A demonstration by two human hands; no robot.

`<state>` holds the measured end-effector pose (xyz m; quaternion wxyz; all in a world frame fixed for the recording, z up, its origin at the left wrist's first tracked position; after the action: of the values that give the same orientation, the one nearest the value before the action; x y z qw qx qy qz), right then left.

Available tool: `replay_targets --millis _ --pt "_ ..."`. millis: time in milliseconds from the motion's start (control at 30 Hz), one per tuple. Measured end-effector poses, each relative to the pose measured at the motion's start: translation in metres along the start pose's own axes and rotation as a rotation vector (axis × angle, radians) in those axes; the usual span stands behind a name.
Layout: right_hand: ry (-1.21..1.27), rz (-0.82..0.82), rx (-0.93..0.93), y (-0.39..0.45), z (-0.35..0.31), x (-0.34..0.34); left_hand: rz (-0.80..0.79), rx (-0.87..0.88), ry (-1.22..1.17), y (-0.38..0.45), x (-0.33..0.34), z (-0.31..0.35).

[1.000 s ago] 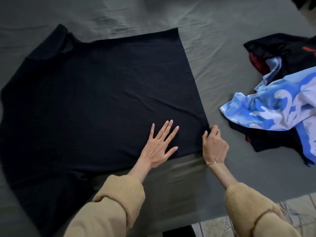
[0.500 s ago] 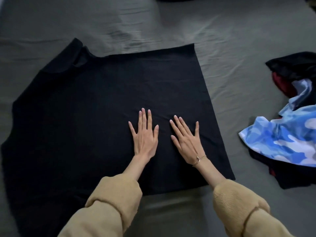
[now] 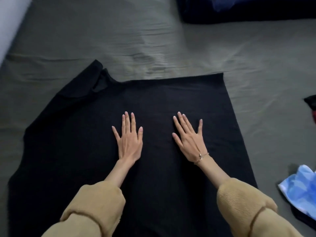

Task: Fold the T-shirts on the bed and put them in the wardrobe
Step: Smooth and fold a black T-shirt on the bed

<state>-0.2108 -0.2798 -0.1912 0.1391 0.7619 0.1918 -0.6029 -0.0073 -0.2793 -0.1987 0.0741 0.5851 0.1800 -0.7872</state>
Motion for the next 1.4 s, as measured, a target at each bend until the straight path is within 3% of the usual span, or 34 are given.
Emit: replay_targets --millis 367,500,567,633,733,867,1033,1100,1233,1400 --pt "0.039 -0.073 -0.247 0.168 -0.108 0.023 0.052 -0.131 -0.016 0.104 -0.065 -0.127" --pt "0.089 -0.002 -0.176 0.233 -0.128 0.014 0.318 -0.038 -0.062 0.143 -0.116 -0.149" --pt "0.148 0.113 -0.064 0.265 -0.124 -0.002 0.365 -0.107 -0.089 0.172 -0.135 -0.163" --pt "0.252 0.098 0.058 0.293 -0.112 -0.008 0.239 -0.191 -0.135 0.206 -0.135 -0.171" --pt "0.341 -0.118 0.185 0.33 -0.093 0.004 0.024 -0.186 -0.169 0.247 -0.128 -0.161" --pt "0.484 -0.309 0.21 0.353 -0.085 0.014 -0.179 -0.269 -0.284 0.284 -0.114 -0.153" --pt "0.677 -0.379 0.22 0.358 -0.082 0.027 -0.497 -0.374 -0.696 0.3 -0.103 -0.158" --pt "0.676 -0.352 0.228 0.361 -0.076 0.033 -0.503 -0.399 -0.815 0.304 -0.102 -0.158" --pt "0.842 -0.275 0.239 0.361 -0.077 0.031 -0.374 -0.45 -0.73 0.312 -0.099 -0.166" --pt "0.898 -0.247 0.287 0.361 -0.076 0.033 -0.461 -0.498 -0.679 0.317 -0.097 -0.162"
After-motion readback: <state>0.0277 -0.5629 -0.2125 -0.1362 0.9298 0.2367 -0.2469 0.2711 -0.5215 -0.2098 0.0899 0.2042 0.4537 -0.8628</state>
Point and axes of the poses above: each hand's wrist, its own y-axis towards the middle knuckle, its own x-axis out of the palm, z = x × y, the point moved 8 cm from there along y, towards the middle knuckle, and after that the axes turned 14 degrees about -x, right-handed, at the moved point
